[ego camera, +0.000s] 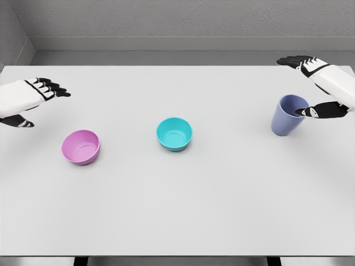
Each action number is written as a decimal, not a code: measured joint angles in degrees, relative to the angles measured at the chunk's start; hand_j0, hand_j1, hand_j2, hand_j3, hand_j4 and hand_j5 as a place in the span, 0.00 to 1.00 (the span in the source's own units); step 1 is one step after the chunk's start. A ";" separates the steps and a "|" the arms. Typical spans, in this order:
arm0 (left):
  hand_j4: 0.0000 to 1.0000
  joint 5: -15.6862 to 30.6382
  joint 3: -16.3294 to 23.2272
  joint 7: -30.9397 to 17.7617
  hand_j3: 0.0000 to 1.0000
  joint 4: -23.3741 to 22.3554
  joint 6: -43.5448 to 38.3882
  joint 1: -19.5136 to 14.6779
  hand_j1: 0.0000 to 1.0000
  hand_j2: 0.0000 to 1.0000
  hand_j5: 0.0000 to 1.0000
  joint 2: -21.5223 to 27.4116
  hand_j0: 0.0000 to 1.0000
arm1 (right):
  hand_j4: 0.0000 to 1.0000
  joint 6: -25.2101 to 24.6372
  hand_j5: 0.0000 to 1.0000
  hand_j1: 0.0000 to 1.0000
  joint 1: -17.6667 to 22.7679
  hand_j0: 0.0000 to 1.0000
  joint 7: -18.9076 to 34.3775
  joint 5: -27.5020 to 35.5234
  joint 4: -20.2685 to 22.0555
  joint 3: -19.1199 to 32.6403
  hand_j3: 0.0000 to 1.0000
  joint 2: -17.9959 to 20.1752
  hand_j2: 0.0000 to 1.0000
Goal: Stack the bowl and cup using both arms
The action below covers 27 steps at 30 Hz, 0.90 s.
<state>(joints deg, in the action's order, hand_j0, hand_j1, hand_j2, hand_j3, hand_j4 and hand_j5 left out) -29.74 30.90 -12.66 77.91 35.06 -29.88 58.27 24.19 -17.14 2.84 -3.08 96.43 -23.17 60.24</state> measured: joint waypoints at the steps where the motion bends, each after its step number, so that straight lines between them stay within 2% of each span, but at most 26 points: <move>1: 1.00 -0.01 0.00 -0.01 1.00 0.03 0.00 -0.09 1.00 1.00 1.00 0.00 1.00 | 1.00 0.01 1.00 1.00 0.00 1.00 0.00 -0.01 -0.01 0.01 1.00 -0.01 1.00; 6: 1.00 -0.03 0.06 -0.09 1.00 0.03 0.00 0.18 1.00 1.00 1.00 -0.02 1.00 | 1.00 0.30 1.00 1.00 -0.09 1.00 -0.01 0.00 0.13 0.06 1.00 0.18 1.00; 10: 1.00 0.13 0.56 -4.08 1.00 -0.03 0.01 0.44 1.00 1.00 1.00 -0.05 1.00 | 1.00 0.16 1.00 1.00 -0.35 1.00 -0.15 0.06 0.91 0.08 1.00 0.54 1.00; 14: 1.00 0.21 2.82 -6.25 1.00 0.21 0.02 0.44 1.00 1.00 1.00 -0.31 1.00 | 1.00 0.29 1.00 1.00 -0.53 1.00 -0.17 0.09 1.33 0.16 1.00 0.69 1.00; 27: 1.00 0.54 5.21 -6.63 1.00 3.23 0.02 0.53 1.00 1.00 1.00 -1.76 1.00 | 1.00 0.35 1.00 1.00 -0.97 1.00 0.65 0.03 1.55 0.20 1.00 1.89 1.00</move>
<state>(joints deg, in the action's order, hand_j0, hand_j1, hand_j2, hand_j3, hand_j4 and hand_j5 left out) -29.20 36.10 -19.29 81.14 35.09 -29.36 56.52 24.54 -18.11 3.49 -3.05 97.98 -22.97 62.13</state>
